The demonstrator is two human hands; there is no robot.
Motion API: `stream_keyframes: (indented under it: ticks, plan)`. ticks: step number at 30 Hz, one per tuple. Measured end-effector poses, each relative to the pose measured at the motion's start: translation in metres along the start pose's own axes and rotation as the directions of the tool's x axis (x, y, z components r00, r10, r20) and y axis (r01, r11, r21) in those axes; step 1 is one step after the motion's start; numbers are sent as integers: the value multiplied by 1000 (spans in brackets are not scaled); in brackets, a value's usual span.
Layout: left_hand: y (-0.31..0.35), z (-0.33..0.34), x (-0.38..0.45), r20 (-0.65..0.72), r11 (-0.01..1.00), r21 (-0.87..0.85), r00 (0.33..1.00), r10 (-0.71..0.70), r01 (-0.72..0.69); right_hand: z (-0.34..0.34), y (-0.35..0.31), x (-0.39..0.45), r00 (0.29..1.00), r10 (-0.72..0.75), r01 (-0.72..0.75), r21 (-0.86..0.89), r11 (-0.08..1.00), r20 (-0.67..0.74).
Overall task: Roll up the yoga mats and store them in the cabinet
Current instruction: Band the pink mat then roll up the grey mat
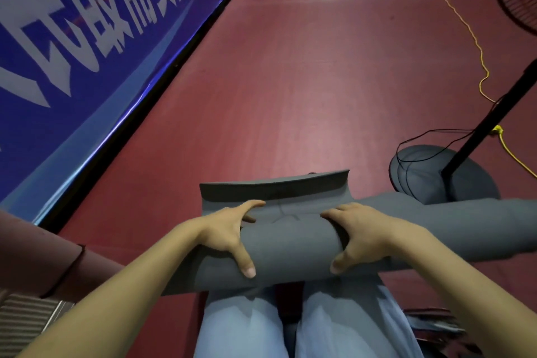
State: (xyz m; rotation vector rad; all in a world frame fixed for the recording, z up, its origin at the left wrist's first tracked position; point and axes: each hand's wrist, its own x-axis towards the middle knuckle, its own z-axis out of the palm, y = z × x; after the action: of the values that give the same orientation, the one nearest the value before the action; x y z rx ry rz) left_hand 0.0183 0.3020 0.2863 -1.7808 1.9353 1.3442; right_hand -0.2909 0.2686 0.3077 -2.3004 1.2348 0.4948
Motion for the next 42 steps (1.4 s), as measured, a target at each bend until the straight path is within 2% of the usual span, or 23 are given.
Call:
stream_keyframes:
  ticks: [3,8,12,17,21,27,31,32,34,37,42]
  plan:
    - [0,-7,9,-22,997,-69,999,43,-45,10,0,2,998,-6,0,-81,997,-69]
    - [-10,-15,13,-195,987,-110,977,90,-113,17,2,3,990,-26,13,-94,996,-141]
    - [-20,-21,11,-289,979,-142,952,99,-145,23,-4,6,975,-48,10,-175,984,-215]
    - [-23,-28,13,-383,985,-133,922,54,-113,25,-8,16,959,-66,-1,-237,972,-274]
    - [-14,-35,16,-348,994,-98,938,6,-43,23,-9,26,952,-58,-17,-239,971,-301]
    - [1,-35,22,-389,998,52,921,-5,27,20,-4,41,959,0,-79,-268,960,-282]
    - [6,-34,12,-249,999,16,968,-23,27,16,-1,50,970,12,-87,-302,949,-243]
    - [8,-35,9,-202,998,58,979,-16,29,15,-1,51,971,8,-82,-305,949,-238]
    - [16,-29,7,-161,963,254,986,-50,91,16,0,53,972,5,-77,-295,953,-235]
    - [23,-3,16,-261,818,547,965,-34,177,15,-1,56,971,18,-84,-269,960,-239]
    - [8,14,27,-418,831,531,904,88,165,14,-4,56,970,25,-98,-294,951,-242]
